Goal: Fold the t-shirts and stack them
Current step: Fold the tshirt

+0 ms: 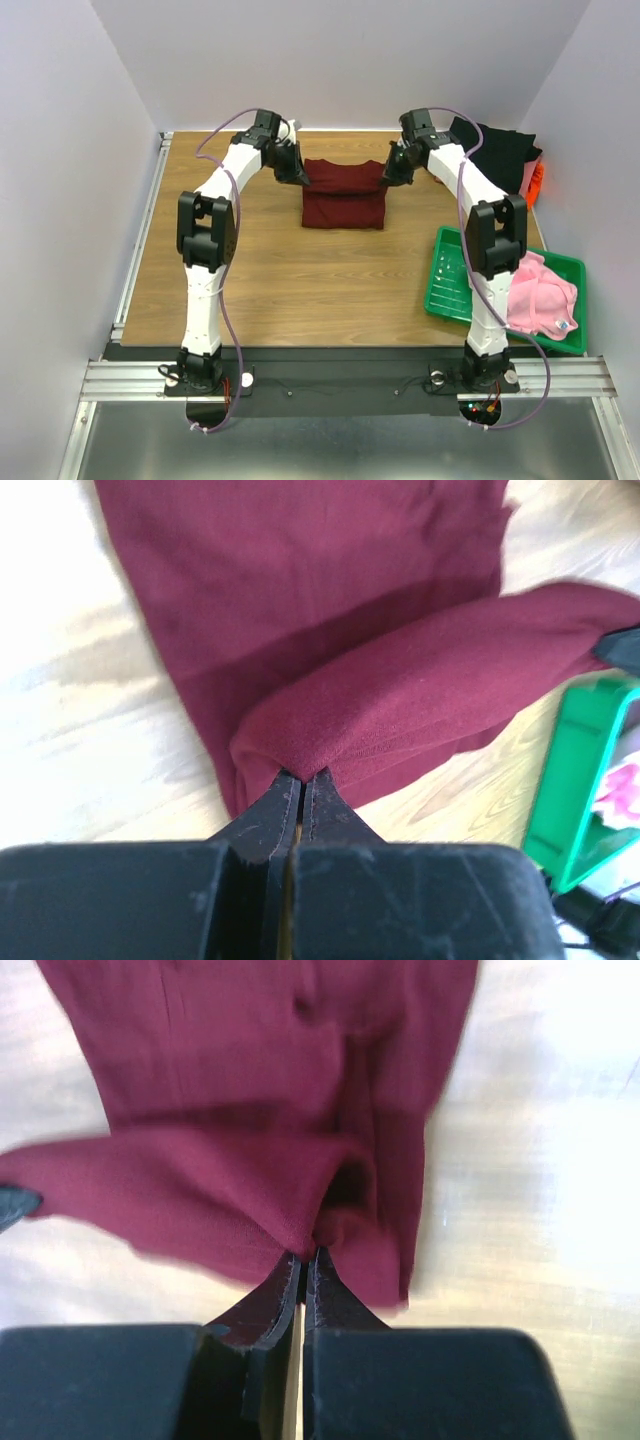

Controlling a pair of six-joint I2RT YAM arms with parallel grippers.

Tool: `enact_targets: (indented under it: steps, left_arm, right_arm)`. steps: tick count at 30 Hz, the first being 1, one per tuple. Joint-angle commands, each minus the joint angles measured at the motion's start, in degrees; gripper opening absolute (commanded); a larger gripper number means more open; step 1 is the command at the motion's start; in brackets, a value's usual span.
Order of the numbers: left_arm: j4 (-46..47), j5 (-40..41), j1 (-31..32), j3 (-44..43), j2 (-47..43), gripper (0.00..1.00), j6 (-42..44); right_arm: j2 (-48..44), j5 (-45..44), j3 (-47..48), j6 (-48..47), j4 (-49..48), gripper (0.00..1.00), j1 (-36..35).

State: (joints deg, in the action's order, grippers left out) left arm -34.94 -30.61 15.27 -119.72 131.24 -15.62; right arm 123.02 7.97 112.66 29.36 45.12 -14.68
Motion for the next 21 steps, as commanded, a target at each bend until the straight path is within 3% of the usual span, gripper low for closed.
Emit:
enact_targets:
  steps: [1,9,21]
  left_arm:
    - [0.22,0.02,-0.68,9.13,-11.08,0.00,5.50]
    - [8.92,-0.59,0.46,30.66,-30.23,0.00,7.53]
    - [9.27,-0.85,3.37,47.28,-46.93,0.00,7.53]
  right_arm:
    - [-10.16,5.74,-8.65,-3.25,-0.13,0.00,0.53]
    - [-25.01,8.29,-21.60,-6.86,1.28,0.00,-0.35]
    - [-39.42,8.91,-32.76,-6.16,6.73,0.00,-6.50]
